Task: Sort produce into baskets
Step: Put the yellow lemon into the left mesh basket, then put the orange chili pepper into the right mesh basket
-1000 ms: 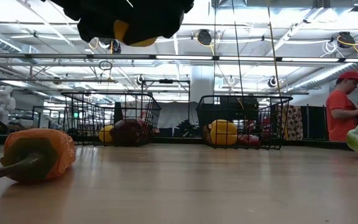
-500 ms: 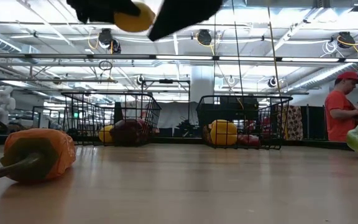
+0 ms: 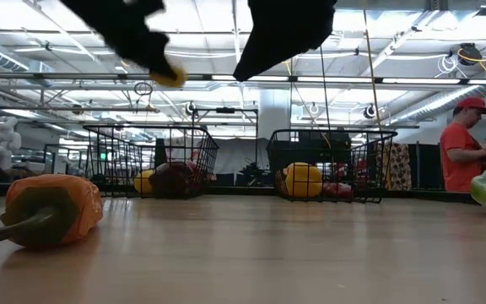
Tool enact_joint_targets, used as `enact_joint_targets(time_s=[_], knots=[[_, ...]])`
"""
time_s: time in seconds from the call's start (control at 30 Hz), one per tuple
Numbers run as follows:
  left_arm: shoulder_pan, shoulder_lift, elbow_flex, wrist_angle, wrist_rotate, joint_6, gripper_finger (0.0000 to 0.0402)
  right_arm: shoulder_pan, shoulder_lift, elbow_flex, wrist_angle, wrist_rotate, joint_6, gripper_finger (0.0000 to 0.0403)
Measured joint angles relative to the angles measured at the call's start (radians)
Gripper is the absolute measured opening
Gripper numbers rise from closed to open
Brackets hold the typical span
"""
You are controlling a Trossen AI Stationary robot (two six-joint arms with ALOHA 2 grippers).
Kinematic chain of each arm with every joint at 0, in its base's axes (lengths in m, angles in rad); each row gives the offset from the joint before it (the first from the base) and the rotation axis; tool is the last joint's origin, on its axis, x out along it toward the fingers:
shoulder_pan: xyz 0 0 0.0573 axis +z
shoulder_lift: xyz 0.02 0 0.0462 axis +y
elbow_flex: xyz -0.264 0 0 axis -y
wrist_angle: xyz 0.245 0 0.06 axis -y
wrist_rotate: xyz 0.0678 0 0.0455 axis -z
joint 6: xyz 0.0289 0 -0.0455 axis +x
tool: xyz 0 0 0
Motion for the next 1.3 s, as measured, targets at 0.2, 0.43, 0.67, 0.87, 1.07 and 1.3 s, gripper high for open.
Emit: enact_joint_targets(time_s=[0.2,0.43,0.67,0.87,1.07,1.3], knots=[[0.156,0.005,0.0,-0.264,0.215,-0.277,0.0226,-0.025,0.0,0.0,0.017,-0.068,-0.007,0.04],[0.252,0.009,0.0,-0.316,0.354,-0.313,0.0234,-0.06,0.0,0.0,0.045,-0.132,-0.004,0.04],[0.272,0.009,0.0,-0.319,0.396,-0.332,0.0318,-0.068,0.001,0.0,0.056,-0.195,0.002,0.04],[0.258,0.001,0.01,-0.319,0.405,-0.346,0.0339,-0.06,0.001,0.0,0.027,-0.216,0.033,0.04],[0.151,-0.031,0.037,-0.289,0.472,-0.355,0.0339,-0.039,0.001,0.0,-0.119,-0.216,0.155,0.04],[-0.073,-0.04,0.013,-0.198,0.576,-0.184,0.034,-0.02,0.001,-0.001,-0.209,-0.217,0.318,0.04]])
